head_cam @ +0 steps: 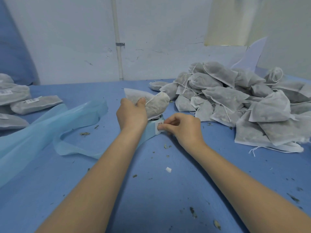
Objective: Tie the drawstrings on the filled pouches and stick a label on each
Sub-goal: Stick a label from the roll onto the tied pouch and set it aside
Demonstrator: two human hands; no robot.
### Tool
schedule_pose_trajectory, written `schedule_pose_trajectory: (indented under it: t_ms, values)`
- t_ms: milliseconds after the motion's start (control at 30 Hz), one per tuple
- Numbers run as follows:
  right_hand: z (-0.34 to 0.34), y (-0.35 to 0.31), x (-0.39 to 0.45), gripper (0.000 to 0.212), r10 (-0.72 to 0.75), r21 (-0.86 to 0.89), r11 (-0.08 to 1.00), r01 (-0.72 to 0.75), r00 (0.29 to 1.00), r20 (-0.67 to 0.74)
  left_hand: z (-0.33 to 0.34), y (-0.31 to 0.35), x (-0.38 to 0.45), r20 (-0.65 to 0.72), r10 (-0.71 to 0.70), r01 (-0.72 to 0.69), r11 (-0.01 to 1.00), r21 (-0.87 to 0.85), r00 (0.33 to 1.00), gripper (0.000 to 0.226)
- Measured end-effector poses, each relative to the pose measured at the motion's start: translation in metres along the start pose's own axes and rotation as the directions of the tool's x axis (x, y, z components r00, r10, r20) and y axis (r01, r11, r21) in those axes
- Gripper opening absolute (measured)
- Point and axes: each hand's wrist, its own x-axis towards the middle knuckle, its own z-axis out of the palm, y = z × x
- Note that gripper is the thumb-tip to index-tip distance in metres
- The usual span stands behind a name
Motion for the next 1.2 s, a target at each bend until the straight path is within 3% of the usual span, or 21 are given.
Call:
schedule_pose_trajectory:
  t_ms: [233, 467, 933, 1200]
  values:
    - [-0.002, -0.007, -0.004, 0.032, 0.09, 0.025, 0.996, -0.091, 0.995, 0.032, -0.001, 0.002, -0.001, 0.008, 0.007, -0.008, 1.0, 0.03, 1.0, 0.038]
    - [0.002, -0.011, -0.008, 0.022, 0.14, 0.031, 0.99, -0.14, 0.99, -0.005, -0.001, 0.003, -0.002, 0.006, 0.021, -0.021, 0.999, 0.032, 1.0, 0.037]
    - [0.011, -0.017, -0.028, 0.024, 0.042, -0.003, 0.999, -0.042, 0.998, -0.055, 0.001, 0.002, -0.003, -0.002, 0.017, -0.017, 0.999, 0.051, 1.0, 0.037]
    - [0.001, -0.019, -0.035, 0.015, -0.032, 0.004, 0.999, 0.032, 0.998, 0.059, 0.002, 0.0, -0.002, -0.009, 0.039, -0.039, 0.997, 0.072, 0.999, 0.038]
